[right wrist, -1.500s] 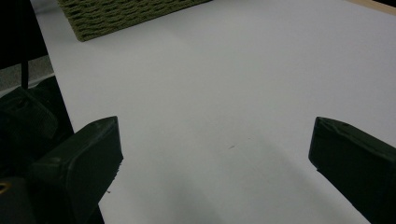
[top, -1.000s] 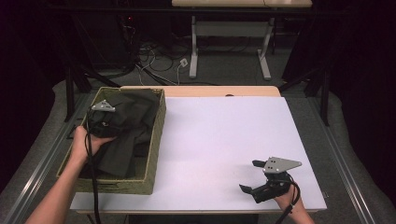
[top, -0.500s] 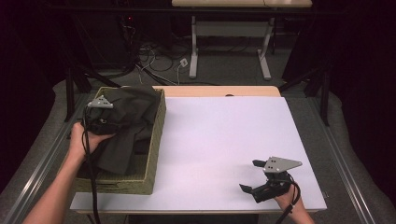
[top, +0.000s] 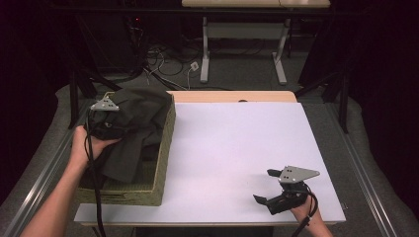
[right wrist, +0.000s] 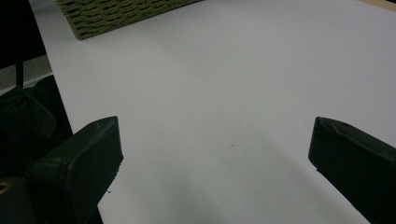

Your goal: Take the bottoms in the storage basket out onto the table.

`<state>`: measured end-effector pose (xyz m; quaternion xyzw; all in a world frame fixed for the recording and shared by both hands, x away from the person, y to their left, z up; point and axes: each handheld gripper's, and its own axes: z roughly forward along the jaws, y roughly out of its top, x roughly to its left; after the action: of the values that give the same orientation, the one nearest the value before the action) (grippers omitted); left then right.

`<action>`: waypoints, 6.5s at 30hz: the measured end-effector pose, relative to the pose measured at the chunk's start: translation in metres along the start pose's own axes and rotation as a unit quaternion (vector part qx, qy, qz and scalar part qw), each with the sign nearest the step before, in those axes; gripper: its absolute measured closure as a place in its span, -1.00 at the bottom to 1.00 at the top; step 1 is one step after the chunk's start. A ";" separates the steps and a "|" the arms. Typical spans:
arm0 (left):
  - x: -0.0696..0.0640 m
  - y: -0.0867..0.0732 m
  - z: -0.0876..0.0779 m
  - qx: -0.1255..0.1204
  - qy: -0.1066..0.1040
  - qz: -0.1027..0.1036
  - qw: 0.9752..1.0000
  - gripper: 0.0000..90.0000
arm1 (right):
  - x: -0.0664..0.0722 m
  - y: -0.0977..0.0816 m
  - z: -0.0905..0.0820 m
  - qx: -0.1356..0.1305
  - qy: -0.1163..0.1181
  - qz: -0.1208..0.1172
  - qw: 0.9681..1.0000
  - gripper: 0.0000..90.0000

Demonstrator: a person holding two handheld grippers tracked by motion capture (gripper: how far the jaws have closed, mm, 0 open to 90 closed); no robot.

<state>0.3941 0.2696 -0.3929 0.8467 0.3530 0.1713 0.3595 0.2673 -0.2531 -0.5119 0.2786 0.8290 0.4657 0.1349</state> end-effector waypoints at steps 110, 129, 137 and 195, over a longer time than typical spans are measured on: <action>-0.088 0.118 0.012 -0.031 -0.060 0.152 0.986 0.35 | 0.001 -0.005 -0.002 -0.002 -0.004 0.000 1.000 -0.93; -0.098 0.128 0.023 -0.035 -0.079 0.156 0.984 0.35 | -0.001 -0.003 -0.001 0.005 0.001 -0.004 1.000 -0.93; -0.103 0.137 0.032 -0.046 -0.094 0.156 0.982 0.35 | -0.001 -0.004 0.001 0.003 0.005 0.002 1.000 -0.93; -0.143 0.136 0.158 0.018 -0.162 0.102 0.981 0.35 | 0.000 -0.005 -0.002 -0.001 0.003 -0.002 1.000 -0.91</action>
<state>0.4454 0.0223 -0.4063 0.9012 0.2049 0.0617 0.3768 0.2646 -0.2565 -0.5149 0.2752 0.8295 0.4674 0.1332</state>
